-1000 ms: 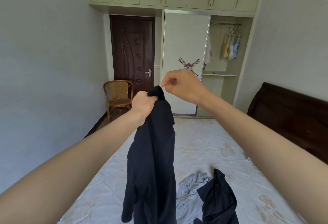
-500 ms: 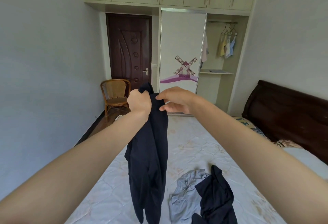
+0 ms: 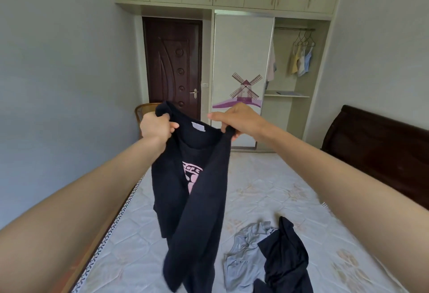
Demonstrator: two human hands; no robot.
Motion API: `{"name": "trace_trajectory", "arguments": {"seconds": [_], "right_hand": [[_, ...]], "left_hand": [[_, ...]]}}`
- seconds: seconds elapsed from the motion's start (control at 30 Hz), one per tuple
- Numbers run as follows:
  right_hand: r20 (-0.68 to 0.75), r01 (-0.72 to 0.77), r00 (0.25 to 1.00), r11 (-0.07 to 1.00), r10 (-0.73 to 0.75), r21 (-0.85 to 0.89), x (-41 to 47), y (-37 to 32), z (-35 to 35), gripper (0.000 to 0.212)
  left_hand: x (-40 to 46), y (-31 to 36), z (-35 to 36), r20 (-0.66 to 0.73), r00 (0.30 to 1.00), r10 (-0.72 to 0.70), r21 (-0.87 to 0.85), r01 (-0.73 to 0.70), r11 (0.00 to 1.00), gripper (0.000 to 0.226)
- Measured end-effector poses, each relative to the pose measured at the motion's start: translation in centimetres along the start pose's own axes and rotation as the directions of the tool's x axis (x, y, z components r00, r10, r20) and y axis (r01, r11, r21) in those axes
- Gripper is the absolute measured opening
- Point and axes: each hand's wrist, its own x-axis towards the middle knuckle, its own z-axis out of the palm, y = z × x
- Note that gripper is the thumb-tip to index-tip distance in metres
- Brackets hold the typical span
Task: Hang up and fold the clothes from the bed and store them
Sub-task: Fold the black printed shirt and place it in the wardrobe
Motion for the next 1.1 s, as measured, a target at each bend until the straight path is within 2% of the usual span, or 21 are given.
{"name": "trace_trajectory", "arguments": {"seconds": [0.07,0.17,0.2,0.27,0.33,0.37,0.5,0.6,0.67,0.73,0.83,0.9,1.03,1.1], "right_hand": [[-0.001,0.082,0.997,0.995,-0.082,-0.062,0.2,0.4,-0.9,0.049],[0.123,0.249,0.966,0.941,-0.226,-0.23,0.7,1.4,-2.3,0.059],[0.188,0.33,0.941,0.878,-0.28,-0.347,0.8,1.7,-2.7,0.062],[0.308,0.452,0.892,0.679,-0.331,-0.578,1.4,2.5,-3.3,0.061],[0.363,0.476,0.878,0.506,-0.311,-0.719,1.9,3.5,-3.8,0.06],[0.367,0.473,0.879,0.461,-0.303,-0.751,2.0,4.1,-4.0,0.06],[0.311,0.427,0.898,0.441,-0.312,-0.79,1.6,5.6,-5.4,0.052],[0.257,0.427,0.878,0.421,-0.404,-0.8,0.9,6.4,-5.5,0.036],[0.148,0.429,0.837,0.464,-0.526,-0.775,0.6,6.8,-4.8,0.026],[0.0,0.391,0.841,0.607,-0.542,-0.692,0.8,6.5,-4.2,0.021],[-0.153,0.215,0.93,0.833,-0.334,-0.511,1.4,5.3,-3.4,0.02],[-0.187,0.101,0.965,0.918,-0.184,-0.383,2.0,4.8,-3.3,0.014],[-0.191,0.019,0.981,0.993,-0.042,-0.12,2.8,4.4,-2.9,0.023],[-0.197,0.003,0.98,0.998,-0.015,-0.061,2.9,4.2,-2.6,0.034]], "left_hand": [[0.3,0.3,-1.0,0.039,0.999,0.037,0.019,-0.038,0.999,0.023],[0.2,1.0,-1.8,0.096,0.992,0.087,0.057,-0.093,0.994,0.02],[0.2,1.3,-2.0,0.106,0.99,0.098,0.069,-0.106,0.992,0.02],[0.1,1.8,-2.5,0.131,0.985,0.111,0.088,-0.123,0.988,0.02],[0.1,2.1,-2.9,0.157,0.981,0.115,0.119,-0.134,0.984,0.021],[0.1,2.2,-3.1,0.165,0.98,0.113,0.137,-0.136,0.981,0.022],[0.9,2.5,-4.5,0.176,0.98,0.089,0.2,-0.124,0.972,0.016],[1.5,2.8,-5.7,0.187,0.98,0.072,0.257,-0.12,0.959,0.014],[1.7,3.0,-6.2,0.193,0.979,0.063,0.275,-0.115,0.955,0.014],[1.7,2.8,-6.6,0.194,0.98,0.044,0.291,-0.1,0.951,0.017],[1.4,2.4,-6.9,0.221,0.975,0.025,0.353,-0.104,0.93,0.022],[1.0,2.1,-6.9,0.239,0.971,0.026,0.397,-0.122,0.91,0.023],[1.0,1.2,-7.2,0.214,0.976,0.046,0.53,-0.156,0.833,0.024],[0.9,0.9,-7.4,0.204,0.978,0.035,0.587,-0.151,0.795,0.031]]}}
